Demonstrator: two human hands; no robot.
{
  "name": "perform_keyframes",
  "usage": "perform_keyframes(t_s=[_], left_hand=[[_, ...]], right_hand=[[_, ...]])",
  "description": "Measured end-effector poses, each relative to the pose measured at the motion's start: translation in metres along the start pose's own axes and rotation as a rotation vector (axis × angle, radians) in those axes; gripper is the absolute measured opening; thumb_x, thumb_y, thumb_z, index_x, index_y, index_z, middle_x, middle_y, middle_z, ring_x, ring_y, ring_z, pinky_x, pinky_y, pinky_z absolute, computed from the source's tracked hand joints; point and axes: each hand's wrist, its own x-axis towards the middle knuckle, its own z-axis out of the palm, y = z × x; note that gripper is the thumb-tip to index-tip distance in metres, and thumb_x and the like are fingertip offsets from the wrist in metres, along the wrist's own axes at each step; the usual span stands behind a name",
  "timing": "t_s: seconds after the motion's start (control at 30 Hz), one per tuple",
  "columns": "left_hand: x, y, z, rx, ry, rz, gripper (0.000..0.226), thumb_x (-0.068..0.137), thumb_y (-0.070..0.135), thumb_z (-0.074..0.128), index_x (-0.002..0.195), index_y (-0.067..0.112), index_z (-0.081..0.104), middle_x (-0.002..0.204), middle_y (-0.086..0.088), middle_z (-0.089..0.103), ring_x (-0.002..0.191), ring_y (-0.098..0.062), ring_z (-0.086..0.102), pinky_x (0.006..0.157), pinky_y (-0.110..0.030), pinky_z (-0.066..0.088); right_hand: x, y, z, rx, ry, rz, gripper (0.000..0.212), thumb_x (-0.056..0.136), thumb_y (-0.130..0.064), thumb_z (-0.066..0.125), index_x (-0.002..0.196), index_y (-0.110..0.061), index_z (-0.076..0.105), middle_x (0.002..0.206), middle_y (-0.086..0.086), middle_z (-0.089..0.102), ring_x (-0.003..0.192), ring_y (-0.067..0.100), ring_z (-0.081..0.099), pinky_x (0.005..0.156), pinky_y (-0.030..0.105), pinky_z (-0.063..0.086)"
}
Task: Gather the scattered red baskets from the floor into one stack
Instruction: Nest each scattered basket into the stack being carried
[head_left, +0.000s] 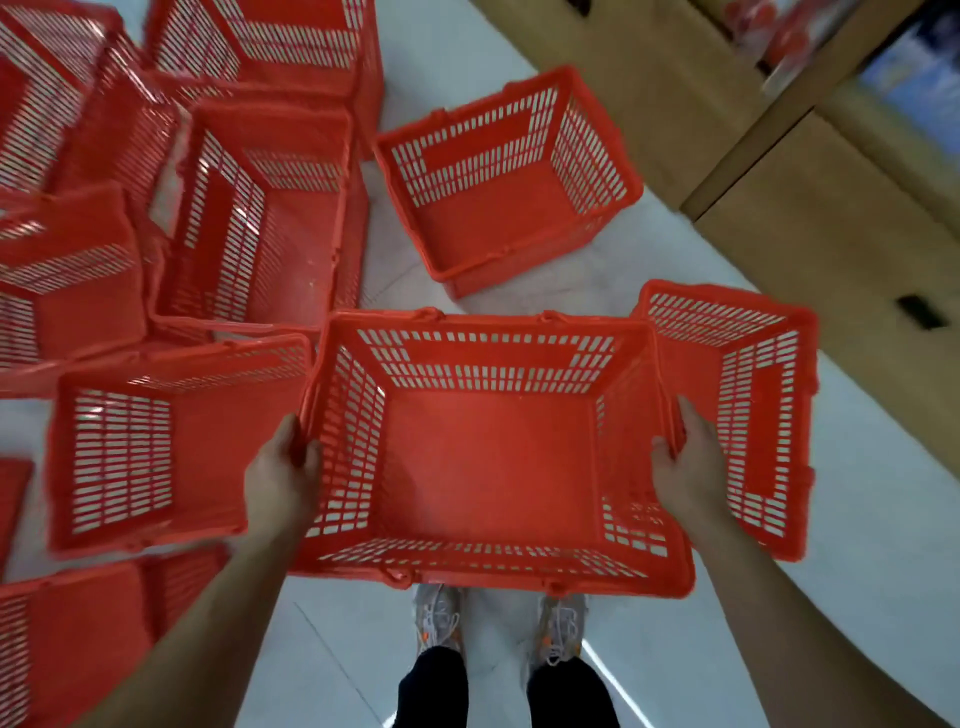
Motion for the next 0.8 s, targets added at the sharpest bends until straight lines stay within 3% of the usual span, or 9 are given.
perform_keyframes(t_s=[0.17,0.23,0.3,0.47,0.63,0.8], left_hand=[[-0.08,0.037,-0.133,-0.161,0.045,-0.199,0.049,0.09,0.018,0.07,0.136,0.004,0.057,0.124,-0.02,0.066,0.115,-0.031,0.062,0.096,-0.039,0.044],[-0.119,0.041,-0.187,-0.205,0.104,-0.247,0.049,0.091,0.02,0.07,0.136,0.007,0.058,0.123,-0.017,0.067,0.113,-0.026,0.062,0.094,-0.037,0.044],[-0.162,0.041,-0.236,-0.191,0.181,-0.29,0.046,0.091,0.022,0.07,0.134,0.01,0.061,0.117,-0.018,0.07,0.107,-0.032,0.065,0.089,-0.04,0.046],[-0.281,0.022,-0.339,-0.217,0.343,-0.423,0.042,0.092,0.022,0.068,0.133,0.014,0.062,0.111,-0.014,0.072,0.101,-0.033,0.066,0.088,-0.043,0.048],[-0.393,-0.025,-0.401,-0.233,0.514,-0.593,0.036,0.094,0.024,0.064,0.129,0.016,0.064,0.105,-0.014,0.073,0.097,-0.035,0.066,0.084,-0.043,0.049],[-0.487,-0.095,-0.438,-0.281,0.642,-0.773,0.03,0.093,0.027,0.062,0.121,0.016,0.066,0.103,-0.009,0.073,0.09,-0.031,0.067,0.081,-0.04,0.05]], right_hand=[[-0.068,-0.076,-0.113,0.068,-0.001,-0.019,0.06,0.086,-0.006,0.07,0.142,-0.009,0.051,0.128,0.019,0.055,0.118,0.035,0.055,0.107,0.037,0.038],[-0.1,-0.108,-0.145,0.132,-0.052,-0.044,0.054,0.087,-0.01,0.069,0.139,-0.014,0.056,0.127,0.011,0.062,0.116,0.029,0.06,0.103,0.037,0.043],[-0.131,-0.137,-0.169,0.181,-0.1,-0.099,0.045,0.086,-0.012,0.07,0.13,-0.014,0.063,0.117,0.005,0.07,0.108,0.026,0.065,0.095,0.034,0.047],[-0.209,-0.203,-0.202,0.24,-0.263,-0.259,0.038,0.086,-0.007,0.069,0.123,-0.008,0.066,0.111,0.003,0.069,0.101,0.018,0.064,0.087,0.023,0.044],[-0.291,-0.267,-0.187,0.205,-0.444,-0.455,0.041,0.091,-0.005,0.062,0.132,-0.006,0.06,0.126,0.007,0.066,0.113,0.021,0.062,0.101,0.037,0.047],[-0.381,-0.322,-0.139,0.084,-0.561,-0.678,0.029,0.091,-0.009,0.057,0.118,-0.017,0.064,0.102,0.0,0.069,0.095,0.021,0.064,0.081,0.031,0.047]])
